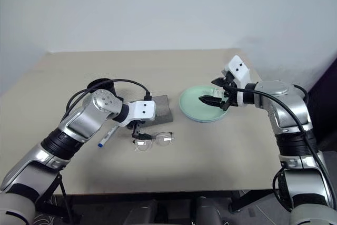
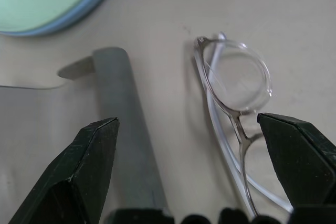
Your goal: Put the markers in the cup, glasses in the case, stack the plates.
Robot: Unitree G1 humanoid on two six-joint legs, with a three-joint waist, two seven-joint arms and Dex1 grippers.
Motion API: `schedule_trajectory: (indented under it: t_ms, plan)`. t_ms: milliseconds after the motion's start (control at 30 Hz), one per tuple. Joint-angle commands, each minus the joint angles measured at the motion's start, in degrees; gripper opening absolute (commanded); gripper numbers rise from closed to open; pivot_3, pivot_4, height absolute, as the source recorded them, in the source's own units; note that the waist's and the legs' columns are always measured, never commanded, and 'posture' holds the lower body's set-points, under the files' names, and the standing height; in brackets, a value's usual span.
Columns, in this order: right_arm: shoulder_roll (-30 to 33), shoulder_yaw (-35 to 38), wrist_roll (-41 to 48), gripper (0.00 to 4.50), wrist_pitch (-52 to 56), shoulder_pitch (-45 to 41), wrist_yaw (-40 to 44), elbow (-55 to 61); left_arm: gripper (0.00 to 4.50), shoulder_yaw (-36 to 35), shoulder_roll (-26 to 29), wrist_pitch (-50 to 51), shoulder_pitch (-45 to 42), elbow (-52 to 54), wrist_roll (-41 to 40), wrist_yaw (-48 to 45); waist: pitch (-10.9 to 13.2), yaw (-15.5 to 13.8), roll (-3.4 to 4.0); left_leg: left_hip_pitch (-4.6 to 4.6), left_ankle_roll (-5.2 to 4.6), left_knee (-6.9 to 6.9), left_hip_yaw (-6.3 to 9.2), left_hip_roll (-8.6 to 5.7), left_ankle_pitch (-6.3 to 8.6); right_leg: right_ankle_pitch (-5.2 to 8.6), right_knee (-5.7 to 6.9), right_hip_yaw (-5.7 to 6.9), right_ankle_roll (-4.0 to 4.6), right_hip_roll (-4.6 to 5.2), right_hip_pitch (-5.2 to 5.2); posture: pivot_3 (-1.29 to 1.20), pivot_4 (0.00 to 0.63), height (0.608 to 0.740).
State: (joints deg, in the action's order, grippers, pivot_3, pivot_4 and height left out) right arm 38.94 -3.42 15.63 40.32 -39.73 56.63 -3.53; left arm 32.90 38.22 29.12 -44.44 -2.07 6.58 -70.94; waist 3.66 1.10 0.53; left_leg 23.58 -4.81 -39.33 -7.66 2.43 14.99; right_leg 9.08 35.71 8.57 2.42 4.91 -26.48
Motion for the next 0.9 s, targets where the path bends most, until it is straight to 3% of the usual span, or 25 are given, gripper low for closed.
schedule_trajectory:
  t_ms: [33,233,333,700,900]
  plan:
    - [0.87,1.95,1.05,4.47,0.13,-0.30,-0.82,2.52,4.50,0.27,-0.78,0.23,-2.49,0.41,1.86,-0.60,0.00,0.00,-0.01,0.00,0.00,-0.02,0.00,0.00,0.00,0.00,0.00,0.00,0.00,0.00,0.01,0.00,0.000,0.732]
    - [0.74,2.05,1.67,4.47,0.59,-0.21,-1.56,3.22,4.50,0.82,-2.43,0.10,-1.77,-0.80,3.71,-0.53,0.01,0.00,-0.01,0.00,-0.01,-0.06,0.04,0.00,0.00,0.00,0.01,0.01,0.00,-0.01,0.03,0.00,0.000,0.732]
    - [0.80,1.94,1.98,4.50,0.55,-0.16,-1.84,3.35,3.93,1.26,-2.59,0.20,-1.21,-0.56,4.40,-0.79,0.01,0.00,-0.02,0.01,-0.02,-0.06,0.04,0.00,-0.01,0.00,0.02,0.01,0.00,-0.01,0.04,0.00,0.000,0.732]
    - [0.57,1.60,2.51,4.50,0.38,-0.23,-2.14,3.72,0.04,2.56,-2.20,0.44,0.12,-0.04,5.75,-2.29,0.01,-0.01,-0.02,0.01,-0.05,-0.13,0.07,-0.01,-0.02,0.00,0.03,0.01,0.00,-0.01,0.08,0.00,0.000,0.732]
    - [0.26,1.25,2.56,4.50,0.15,-0.23,-2.49,3.63,0.01,1.24,-2.84,-0.68,-0.67,-0.80,5.10,-2.23,0.01,0.00,-0.02,0.02,-0.09,-0.28,0.08,0.01,0.00,0.00,0.05,0.00,0.00,-0.01,0.10,0.00,0.000,0.732]
